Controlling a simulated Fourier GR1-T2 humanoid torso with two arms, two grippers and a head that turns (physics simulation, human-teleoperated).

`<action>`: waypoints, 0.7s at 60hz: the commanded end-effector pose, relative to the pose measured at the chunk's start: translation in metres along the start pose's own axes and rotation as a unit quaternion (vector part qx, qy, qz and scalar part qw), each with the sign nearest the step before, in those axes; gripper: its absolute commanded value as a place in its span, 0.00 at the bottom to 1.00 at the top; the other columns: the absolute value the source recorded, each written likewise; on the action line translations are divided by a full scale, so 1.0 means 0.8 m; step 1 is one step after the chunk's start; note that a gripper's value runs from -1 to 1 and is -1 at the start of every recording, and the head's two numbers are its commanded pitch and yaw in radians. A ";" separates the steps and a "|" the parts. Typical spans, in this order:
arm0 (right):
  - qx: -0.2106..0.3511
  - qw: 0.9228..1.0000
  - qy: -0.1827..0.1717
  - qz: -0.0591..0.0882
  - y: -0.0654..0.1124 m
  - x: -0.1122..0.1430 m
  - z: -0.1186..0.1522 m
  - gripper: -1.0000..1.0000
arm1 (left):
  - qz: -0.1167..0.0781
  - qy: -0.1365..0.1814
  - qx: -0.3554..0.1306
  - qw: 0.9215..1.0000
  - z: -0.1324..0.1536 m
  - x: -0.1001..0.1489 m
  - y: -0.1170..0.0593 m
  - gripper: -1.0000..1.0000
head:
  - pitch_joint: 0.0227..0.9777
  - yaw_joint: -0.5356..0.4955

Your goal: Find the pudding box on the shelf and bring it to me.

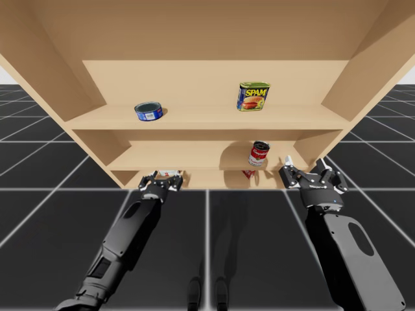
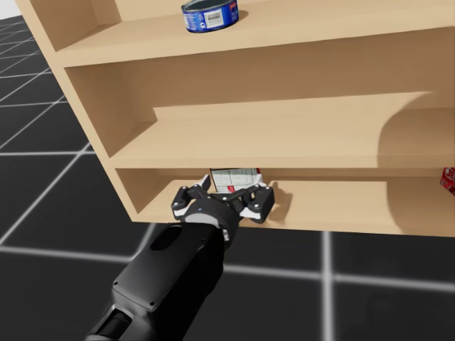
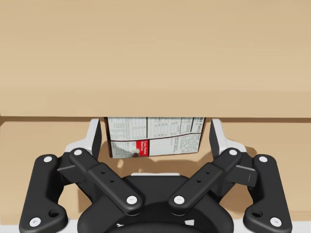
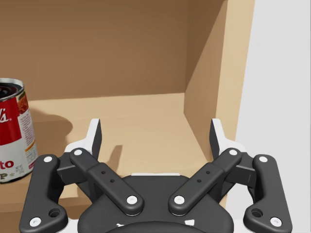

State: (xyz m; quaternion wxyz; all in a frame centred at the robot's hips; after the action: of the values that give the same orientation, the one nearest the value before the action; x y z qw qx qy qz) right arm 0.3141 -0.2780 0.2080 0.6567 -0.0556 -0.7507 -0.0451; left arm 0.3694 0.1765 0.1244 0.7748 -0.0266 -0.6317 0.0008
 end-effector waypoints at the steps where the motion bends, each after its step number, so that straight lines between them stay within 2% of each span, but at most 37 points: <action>1: -0.001 1.000 0.001 -0.001 -0.001 0.000 0.000 0.00 | 0.004 0.002 0.005 1.000 -0.013 0.000 -0.002 0.00 | 0.71 0.79; 23: -0.003 1.000 0.003 -0.002 -0.003 -0.001 0.000 0.00 | 0.018 0.013 0.026 0.999 -0.045 0.001 -0.011 0.00 | 0.71 0.79; 24: -0.003 1.000 0.003 -0.002 -0.003 -0.001 0.000 0.00 | 0.018 0.013 0.029 0.999 -0.045 0.001 -0.011 0.04 | 0.71 0.79; 25: -0.003 1.000 0.003 -0.002 -0.003 -0.001 0.000 0.00 | 0.018 0.012 0.029 0.999 -0.046 0.000 -0.012 0.13 | 0.71 0.79; 26: -0.003 1.000 0.004 -0.001 -0.003 -0.001 0.000 0.00 | 0.017 0.012 0.029 0.999 -0.046 0.000 -0.012 0.32 | 0.71 0.79; 27: -0.003 1.000 0.004 -0.001 -0.003 -0.001 0.000 0.00 | 0.017 0.012 0.029 0.999 -0.046 0.000 -0.013 0.89 | 0.71 0.79; 28: -0.003 1.000 0.004 -0.001 -0.003 -0.002 0.000 0.00 | 0.018 0.013 0.027 0.999 -0.045 0.000 -0.013 0.97 | 0.71 0.78; 37: -0.005 1.000 0.004 -0.001 -0.004 -0.002 0.000 0.00 | 0.020 0.013 0.021 1.000 -0.036 0.002 -0.015 0.99 | 0.70 0.78; 42: -0.004 1.000 0.004 -0.001 -0.004 -0.002 0.000 0.00 | 0.012 0.003 0.022 1.000 -0.026 0.006 -0.015 0.99 | 0.70 0.79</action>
State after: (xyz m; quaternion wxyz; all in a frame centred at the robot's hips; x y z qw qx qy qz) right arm 0.3140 -0.2805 0.2070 0.6591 -0.0569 -0.7483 -0.0490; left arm 0.3953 0.1661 0.1252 0.7781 0.0077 -0.6255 0.0571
